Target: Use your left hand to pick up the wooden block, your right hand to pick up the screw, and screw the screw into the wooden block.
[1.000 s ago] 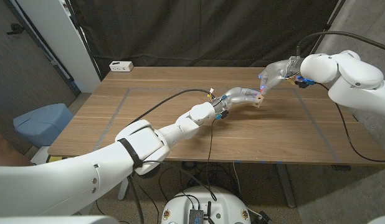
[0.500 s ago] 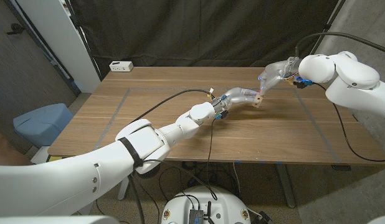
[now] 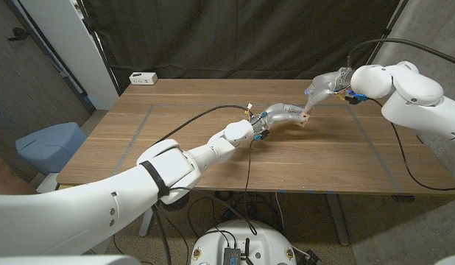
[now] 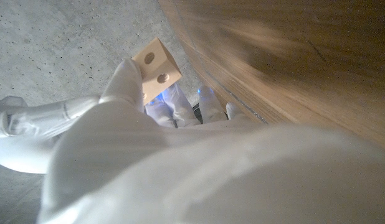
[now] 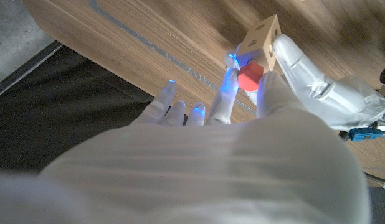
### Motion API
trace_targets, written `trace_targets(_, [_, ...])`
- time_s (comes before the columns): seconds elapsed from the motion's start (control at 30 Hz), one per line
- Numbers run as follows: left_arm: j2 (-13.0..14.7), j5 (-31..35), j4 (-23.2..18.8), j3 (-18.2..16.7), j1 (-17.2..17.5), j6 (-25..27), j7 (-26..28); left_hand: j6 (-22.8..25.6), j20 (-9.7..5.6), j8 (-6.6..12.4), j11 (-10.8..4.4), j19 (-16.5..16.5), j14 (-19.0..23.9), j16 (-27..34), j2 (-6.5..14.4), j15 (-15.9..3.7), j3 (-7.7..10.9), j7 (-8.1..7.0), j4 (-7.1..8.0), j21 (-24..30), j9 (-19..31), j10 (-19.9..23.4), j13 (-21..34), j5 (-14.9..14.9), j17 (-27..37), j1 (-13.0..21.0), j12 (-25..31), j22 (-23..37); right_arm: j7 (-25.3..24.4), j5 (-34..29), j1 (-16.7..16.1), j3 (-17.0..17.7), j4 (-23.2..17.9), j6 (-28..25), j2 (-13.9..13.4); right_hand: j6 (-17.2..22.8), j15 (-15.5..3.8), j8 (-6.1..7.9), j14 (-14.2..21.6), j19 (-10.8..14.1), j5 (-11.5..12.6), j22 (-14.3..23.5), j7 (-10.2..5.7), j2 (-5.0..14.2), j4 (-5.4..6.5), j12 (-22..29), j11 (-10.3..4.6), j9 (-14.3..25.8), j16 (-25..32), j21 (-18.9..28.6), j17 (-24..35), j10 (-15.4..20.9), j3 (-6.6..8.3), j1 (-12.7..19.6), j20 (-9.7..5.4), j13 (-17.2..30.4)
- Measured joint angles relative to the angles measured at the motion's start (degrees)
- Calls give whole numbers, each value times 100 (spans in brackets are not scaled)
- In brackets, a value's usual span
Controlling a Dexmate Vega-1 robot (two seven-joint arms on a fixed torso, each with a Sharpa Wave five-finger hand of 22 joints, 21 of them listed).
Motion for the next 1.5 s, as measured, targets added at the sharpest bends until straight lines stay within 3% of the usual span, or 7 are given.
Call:
trace_targets(0.47, [-9,-19,27,20,-33,71,0,0,0,0,-14,0,0,0,0,0,2,0,2,0,0,14,0,-3,0,0,2,0,-15,-105,68,-91,69,-65,99,303,-1,19,143,61,0,0,160,106,94,32,166,-154,22,0,-17,227,-93,-308,0,1])
trace_targets(1.5, [-24,-96,68,36,-86,253,0,0,0,0,-4,0,30,0,0,29,36,0,-27,0,-1,-17,2,0,0,0,4,0,89,-507,280,-395,244,-249,400,1134,-10,45,542,308,1,4,354,254,117,108,207,-443,65,0,-96,800,-165,-597,40,-27])
